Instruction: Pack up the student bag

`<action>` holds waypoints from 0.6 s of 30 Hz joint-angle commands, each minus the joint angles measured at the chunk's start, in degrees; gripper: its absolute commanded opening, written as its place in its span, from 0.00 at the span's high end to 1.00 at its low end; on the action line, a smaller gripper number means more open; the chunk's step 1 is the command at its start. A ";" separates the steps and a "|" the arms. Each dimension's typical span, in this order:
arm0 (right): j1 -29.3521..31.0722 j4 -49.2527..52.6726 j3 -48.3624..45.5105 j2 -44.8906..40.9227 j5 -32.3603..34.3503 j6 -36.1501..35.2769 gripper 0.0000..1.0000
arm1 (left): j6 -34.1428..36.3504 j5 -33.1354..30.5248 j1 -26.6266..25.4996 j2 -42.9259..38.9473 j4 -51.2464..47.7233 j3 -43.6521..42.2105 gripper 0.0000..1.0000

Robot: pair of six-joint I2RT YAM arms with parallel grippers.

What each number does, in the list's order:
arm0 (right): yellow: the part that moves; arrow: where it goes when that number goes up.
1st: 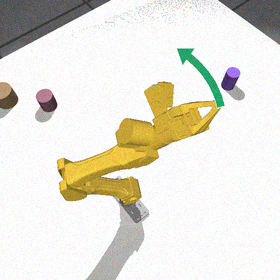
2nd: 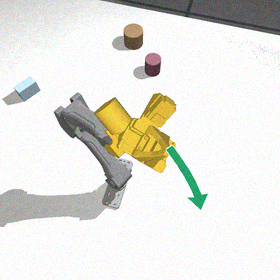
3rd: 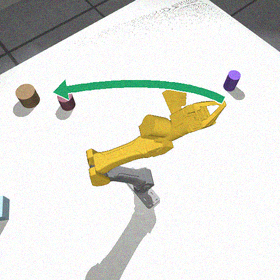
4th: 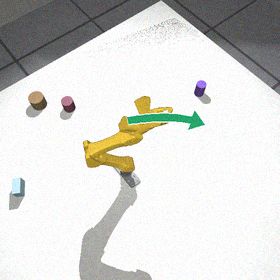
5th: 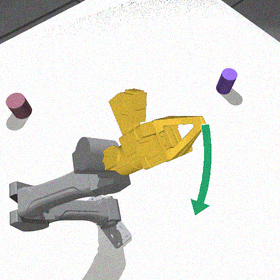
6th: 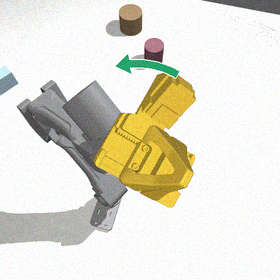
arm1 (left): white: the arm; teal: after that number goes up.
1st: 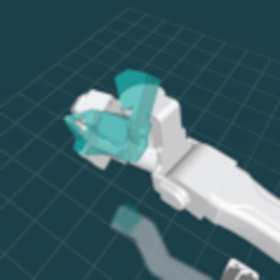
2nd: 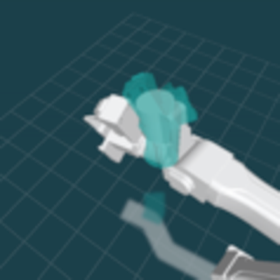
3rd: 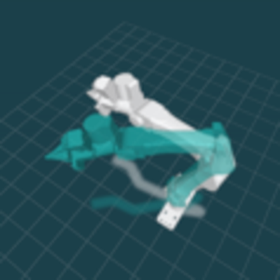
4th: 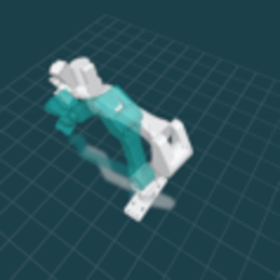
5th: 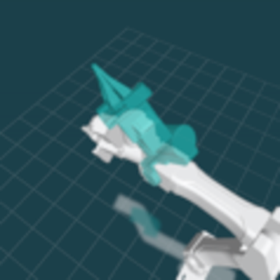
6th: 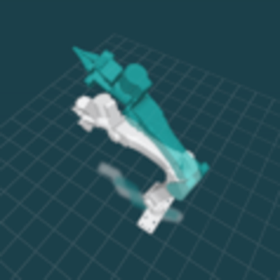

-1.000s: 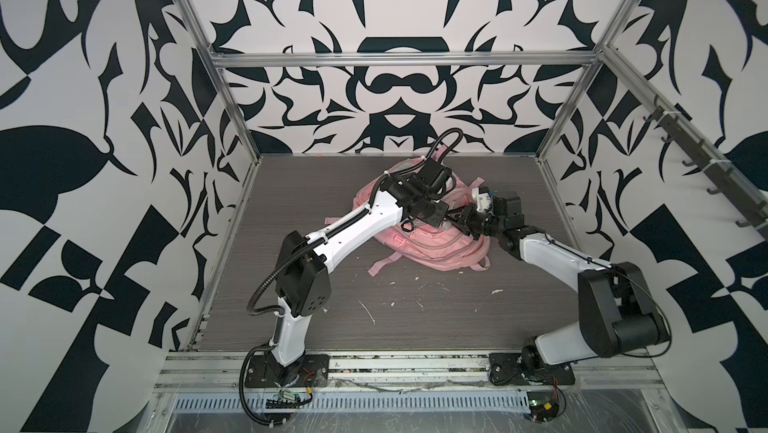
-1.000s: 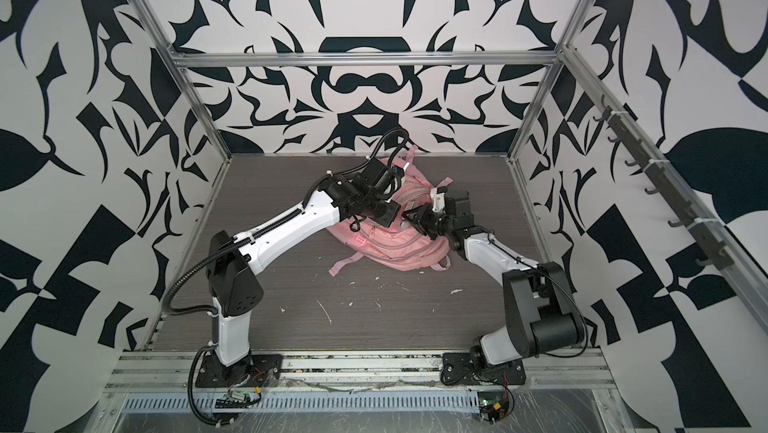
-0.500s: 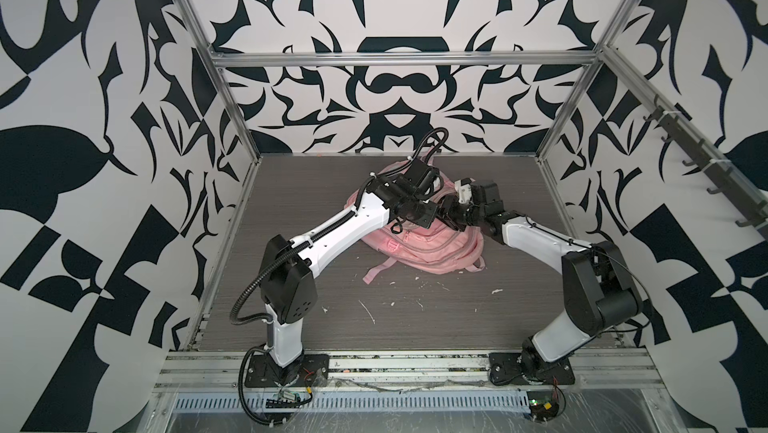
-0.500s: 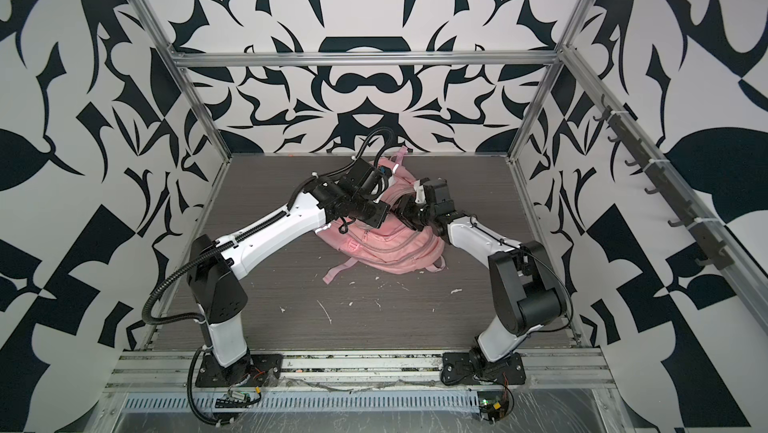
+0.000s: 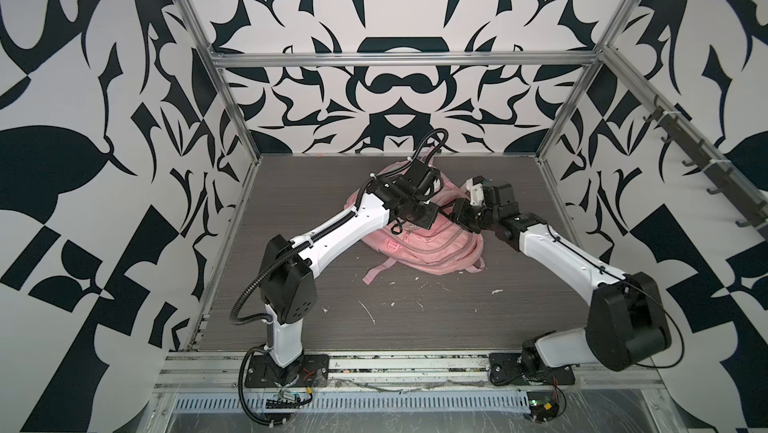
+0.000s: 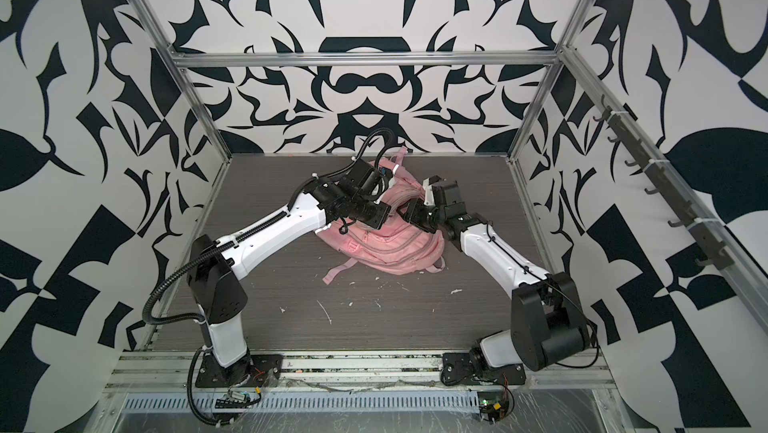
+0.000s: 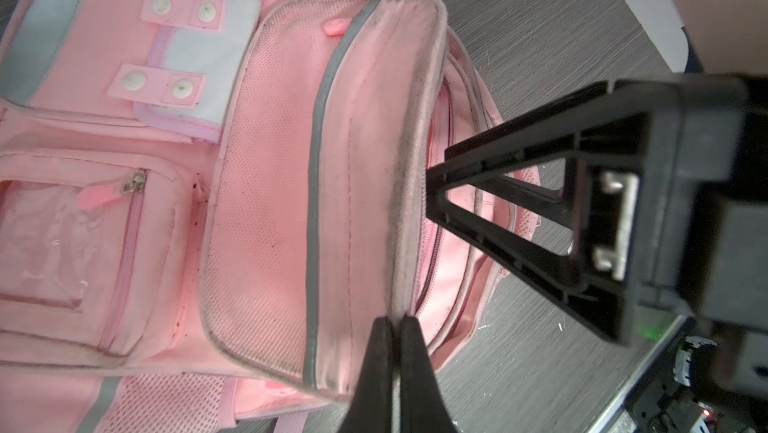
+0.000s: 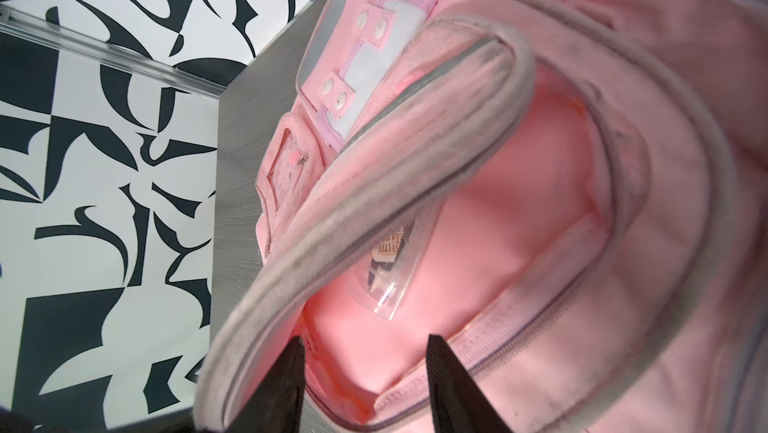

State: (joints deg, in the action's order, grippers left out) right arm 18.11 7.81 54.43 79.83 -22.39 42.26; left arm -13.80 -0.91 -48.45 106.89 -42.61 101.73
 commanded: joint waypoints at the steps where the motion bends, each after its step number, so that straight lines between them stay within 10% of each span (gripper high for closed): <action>1: 0.25 3.06 -2.07 -3.79 3.24 -3.32 0.50 | -1.21 3.31 -0.07 1.18 2.07 1.43 1.00; 18: 0.28 10.82 -14.16 -16.91 8.13 -8.31 0.53 | -3.18 8.72 -2.44 18.12 -4.14 18.54 0.90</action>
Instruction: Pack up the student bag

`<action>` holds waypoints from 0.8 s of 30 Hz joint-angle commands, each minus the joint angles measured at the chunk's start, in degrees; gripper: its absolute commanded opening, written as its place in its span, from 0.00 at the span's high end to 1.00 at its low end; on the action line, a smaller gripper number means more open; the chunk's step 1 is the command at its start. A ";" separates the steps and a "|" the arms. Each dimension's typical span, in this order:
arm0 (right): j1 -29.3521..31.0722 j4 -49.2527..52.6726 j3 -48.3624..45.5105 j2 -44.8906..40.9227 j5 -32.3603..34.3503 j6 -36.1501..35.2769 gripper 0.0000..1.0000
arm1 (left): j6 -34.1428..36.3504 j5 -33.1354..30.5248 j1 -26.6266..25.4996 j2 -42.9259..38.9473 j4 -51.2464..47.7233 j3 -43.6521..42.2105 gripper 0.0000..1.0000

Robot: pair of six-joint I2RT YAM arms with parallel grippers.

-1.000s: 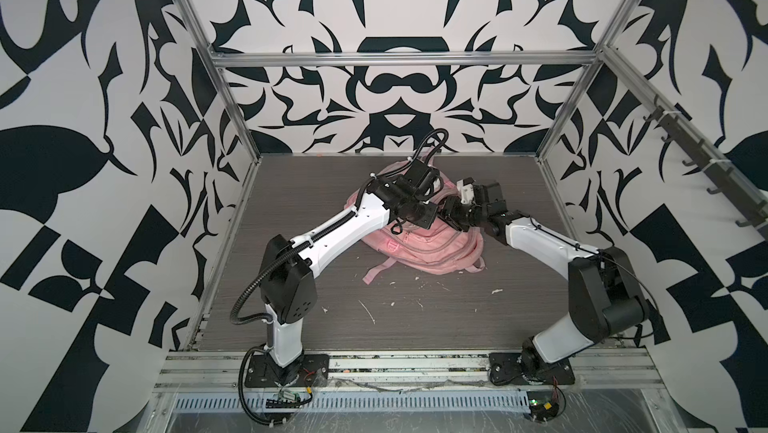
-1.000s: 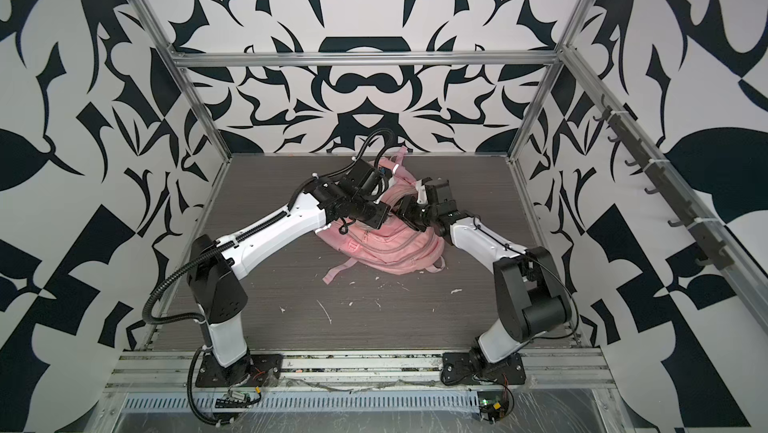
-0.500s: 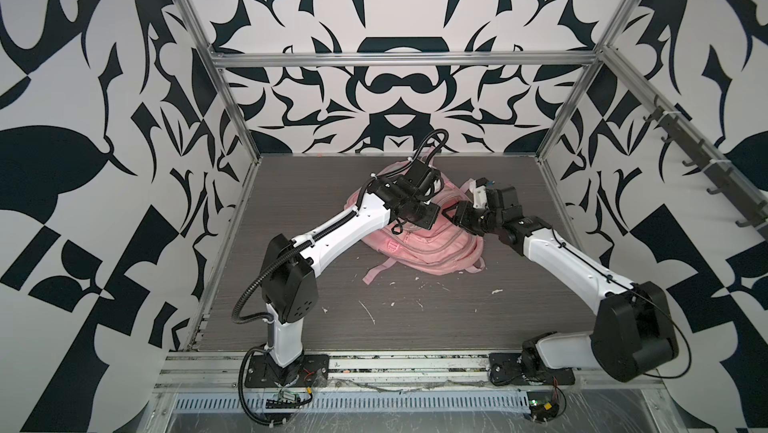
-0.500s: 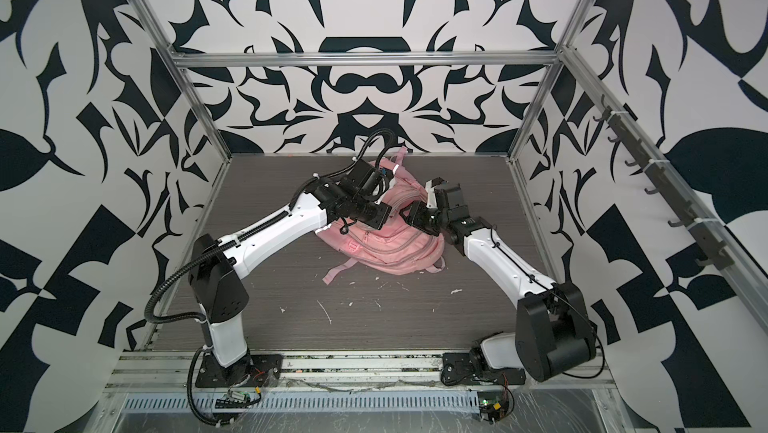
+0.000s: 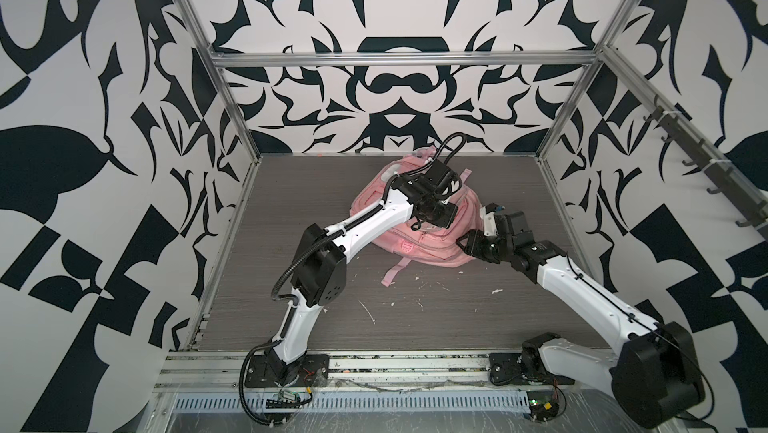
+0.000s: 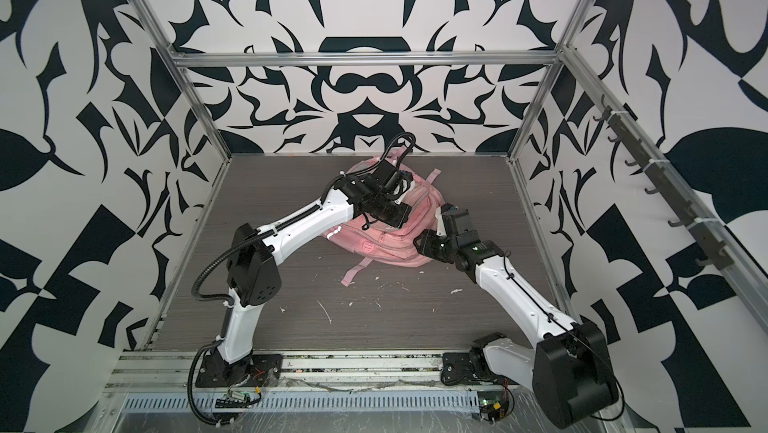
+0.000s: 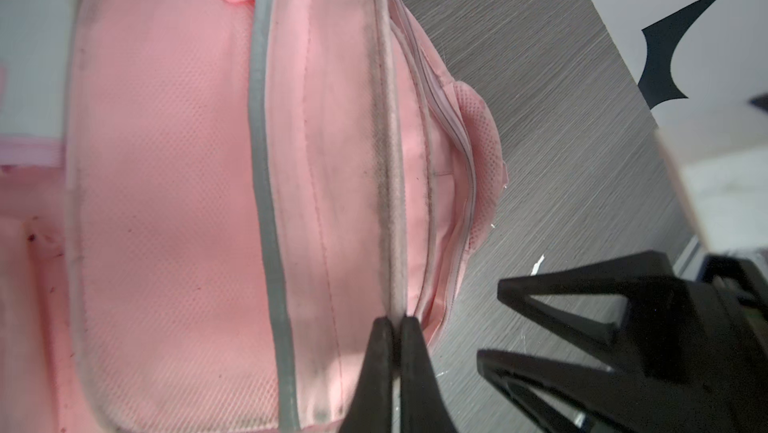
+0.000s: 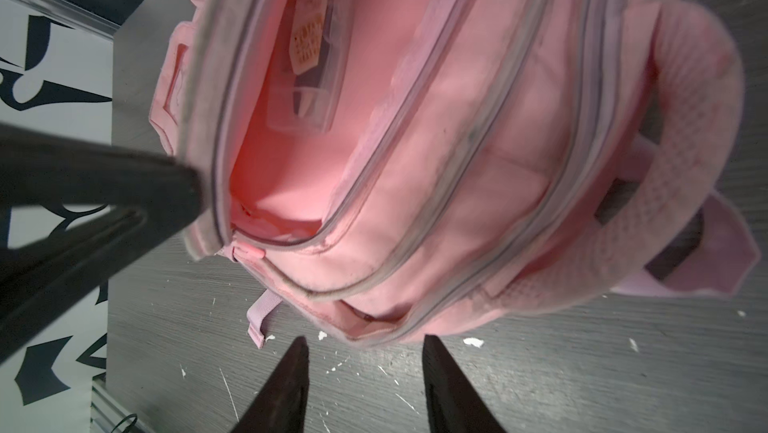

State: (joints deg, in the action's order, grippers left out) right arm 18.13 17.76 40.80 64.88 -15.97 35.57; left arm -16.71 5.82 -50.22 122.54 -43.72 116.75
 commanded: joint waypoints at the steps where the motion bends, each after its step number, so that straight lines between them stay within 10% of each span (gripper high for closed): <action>1: 0.28 1.00 -0.71 -2.37 1.72 -1.68 0.53 | -0.06 1.71 -0.74 3.01 -3.55 4.38 0.85; 8: 1.09 -1.89 -1.20 -1.43 -0.53 -1.18 0.53 | 0.63 -0.54 -0.37 -1.90 -2.72 -0.42 0.61; 24: 13.77 -5.11 8.93 11.85 6.35 -0.76 0.56 | -10.92 9.57 13.92 -17.44 12.14 -28.88 0.56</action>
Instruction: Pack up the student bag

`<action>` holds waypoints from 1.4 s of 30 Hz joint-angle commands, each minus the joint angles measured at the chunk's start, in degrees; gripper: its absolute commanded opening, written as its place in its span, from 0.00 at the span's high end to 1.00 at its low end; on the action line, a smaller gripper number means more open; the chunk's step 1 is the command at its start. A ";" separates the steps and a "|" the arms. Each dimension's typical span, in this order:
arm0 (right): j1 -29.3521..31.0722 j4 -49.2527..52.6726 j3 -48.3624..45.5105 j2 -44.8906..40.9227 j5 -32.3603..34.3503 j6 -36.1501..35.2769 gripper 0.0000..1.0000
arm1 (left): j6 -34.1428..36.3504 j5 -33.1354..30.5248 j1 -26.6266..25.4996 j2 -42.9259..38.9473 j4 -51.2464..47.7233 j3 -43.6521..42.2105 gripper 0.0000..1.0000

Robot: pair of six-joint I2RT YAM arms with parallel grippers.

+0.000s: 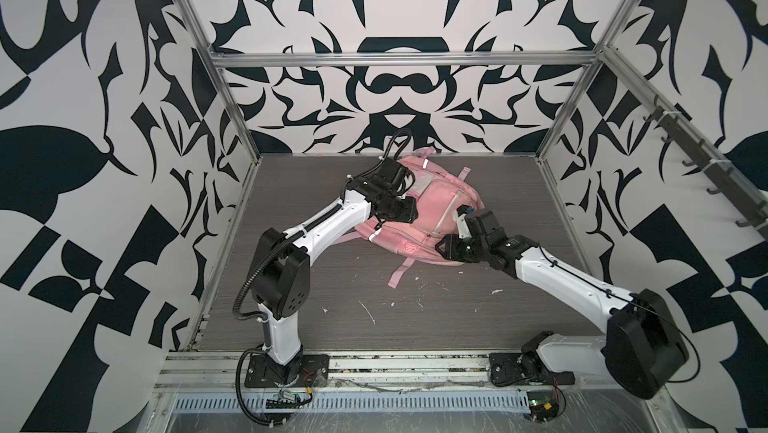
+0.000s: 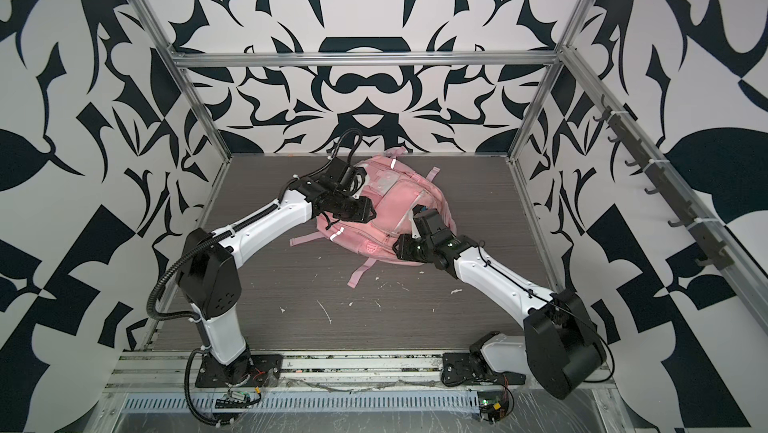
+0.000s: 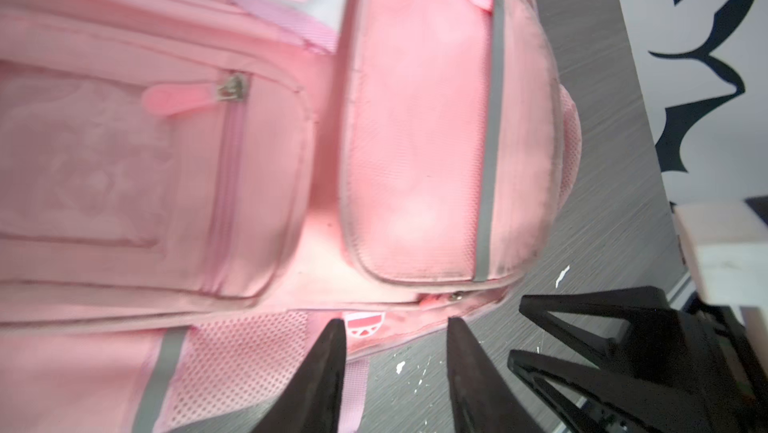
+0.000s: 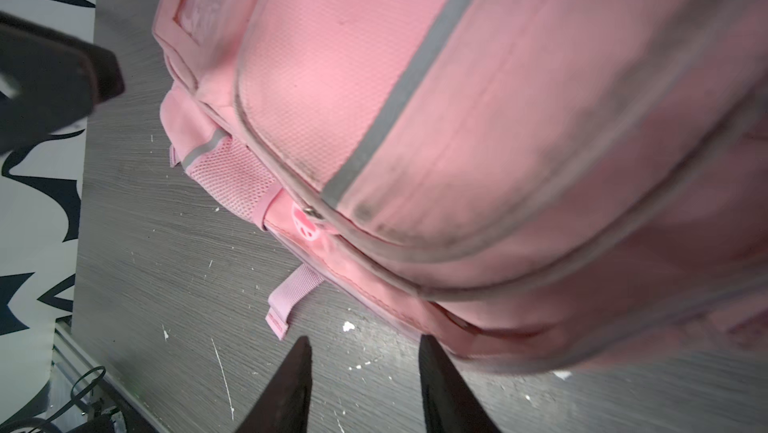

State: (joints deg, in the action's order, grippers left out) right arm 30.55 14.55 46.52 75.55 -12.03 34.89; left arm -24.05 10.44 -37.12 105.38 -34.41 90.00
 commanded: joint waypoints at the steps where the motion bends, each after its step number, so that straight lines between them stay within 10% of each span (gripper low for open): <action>1: 1.84 -1.89 4.11 2.13 2.90 -0.13 0.56 | -3.60 5.20 1.04 -0.16 3.14 -2.57 0.55; 16: 4.60 0.40 11.87 11.23 8.93 0.20 0.56 | -3.42 5.75 1.09 6.28 3.33 -0.49 0.50; 42: 6.81 1.06 16.58 18.80 19.47 2.02 0.69 | -3.68 7.45 1.06 9.80 4.70 0.76 0.75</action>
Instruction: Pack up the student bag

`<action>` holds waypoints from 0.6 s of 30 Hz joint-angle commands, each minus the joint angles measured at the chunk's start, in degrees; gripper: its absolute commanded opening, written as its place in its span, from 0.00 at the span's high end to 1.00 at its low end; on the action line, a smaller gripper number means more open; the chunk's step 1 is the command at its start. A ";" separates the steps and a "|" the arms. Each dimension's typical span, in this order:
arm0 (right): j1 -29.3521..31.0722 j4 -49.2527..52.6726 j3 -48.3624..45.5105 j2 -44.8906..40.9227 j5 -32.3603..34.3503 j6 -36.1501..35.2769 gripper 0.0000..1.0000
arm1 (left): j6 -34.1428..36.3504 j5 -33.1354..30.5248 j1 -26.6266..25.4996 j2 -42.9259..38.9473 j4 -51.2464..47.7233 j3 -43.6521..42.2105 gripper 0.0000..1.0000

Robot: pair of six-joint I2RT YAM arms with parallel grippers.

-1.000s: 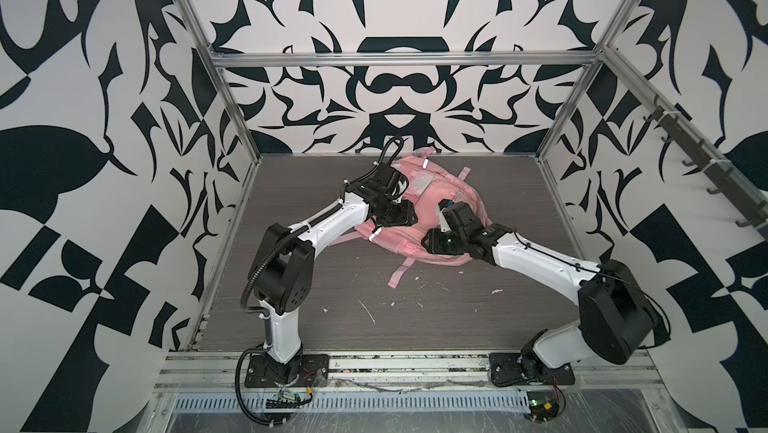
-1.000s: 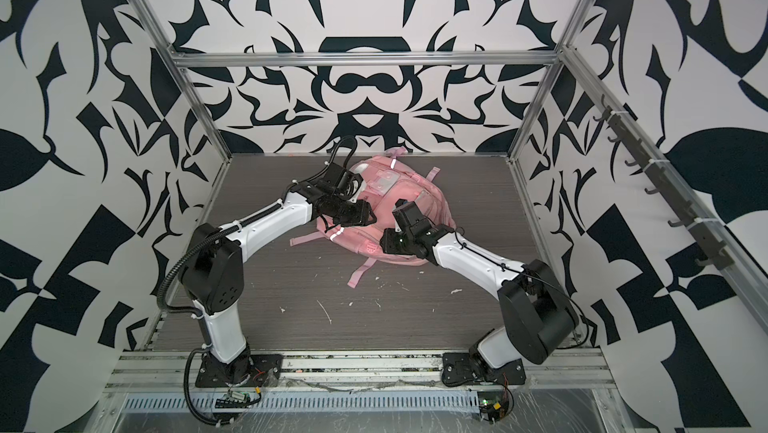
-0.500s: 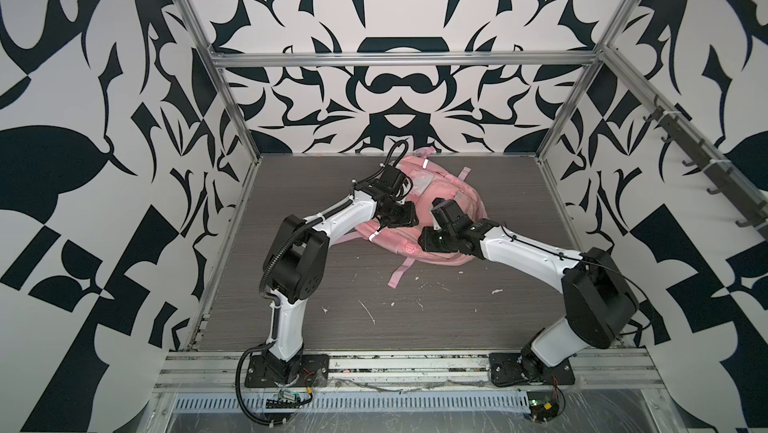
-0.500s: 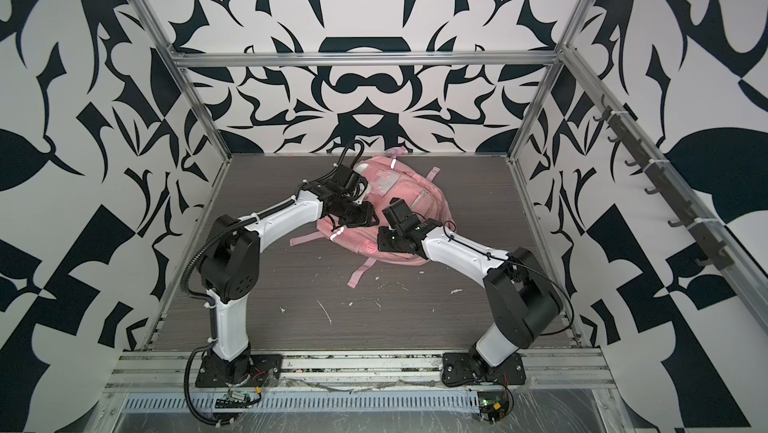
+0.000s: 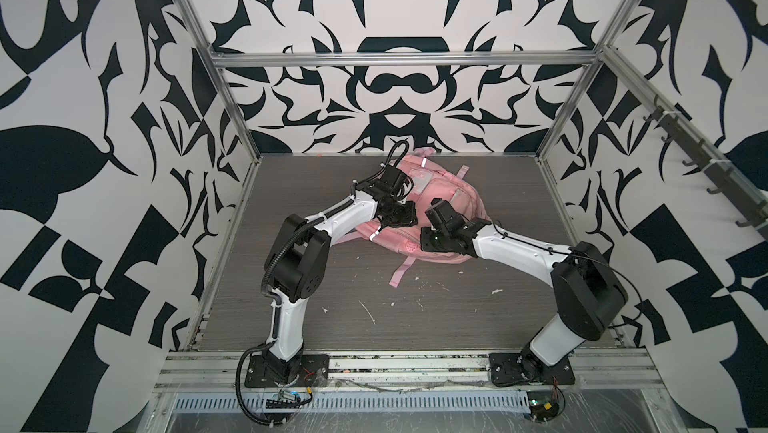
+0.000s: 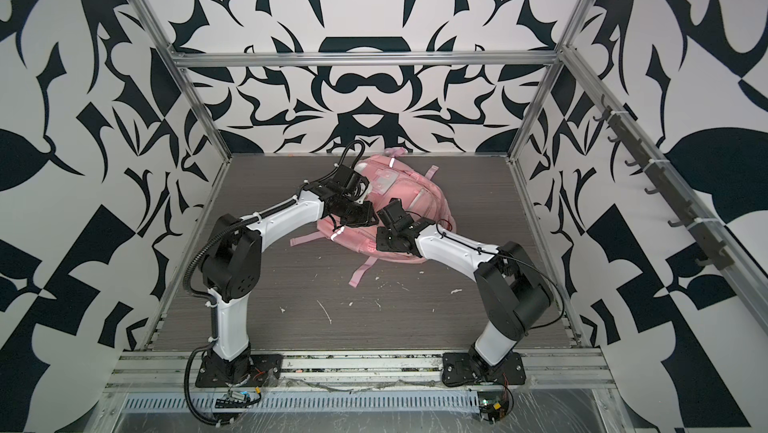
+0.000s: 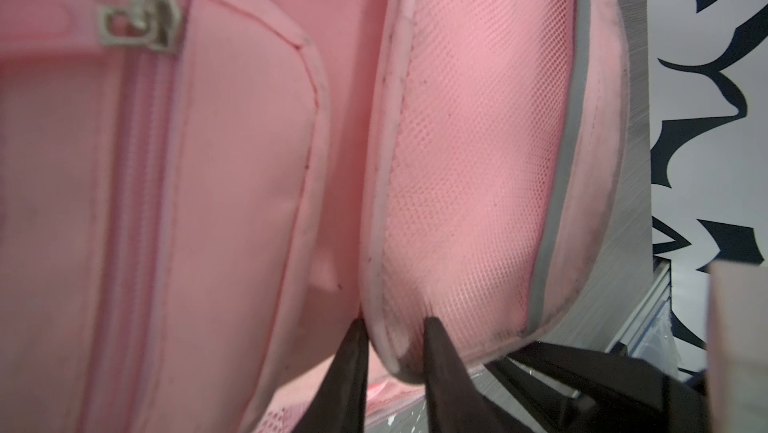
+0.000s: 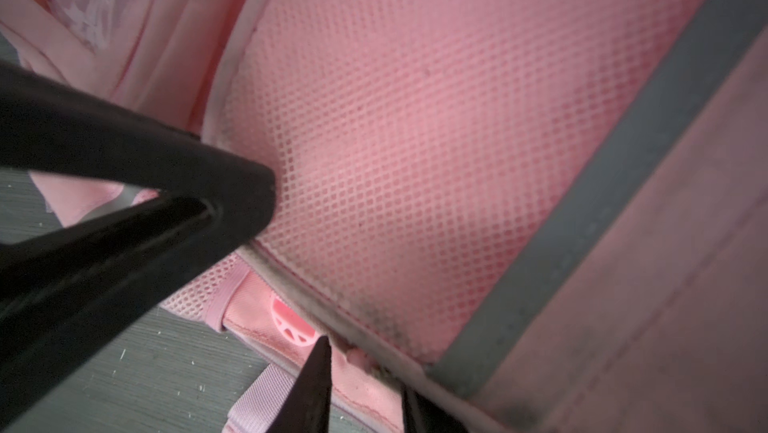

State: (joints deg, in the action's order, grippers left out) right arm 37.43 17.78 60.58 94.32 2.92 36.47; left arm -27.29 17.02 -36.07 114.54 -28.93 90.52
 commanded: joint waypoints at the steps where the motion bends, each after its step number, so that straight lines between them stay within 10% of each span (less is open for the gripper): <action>1: 0.02 -2.24 2.53 0.15 4.89 0.55 0.69 | -0.48 0.88 0.03 0.55 -0.70 0.03 0.75; 18: 2.02 -1.56 0.41 -3.09 5.70 0.53 0.85 | -0.57 0.83 0.02 0.60 -0.15 -1.00 0.76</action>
State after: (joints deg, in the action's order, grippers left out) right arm 39.03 18.33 60.69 94.63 6.92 37.08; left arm -27.64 17.06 -36.07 114.54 -28.84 90.45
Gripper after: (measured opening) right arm 0.165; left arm 0.241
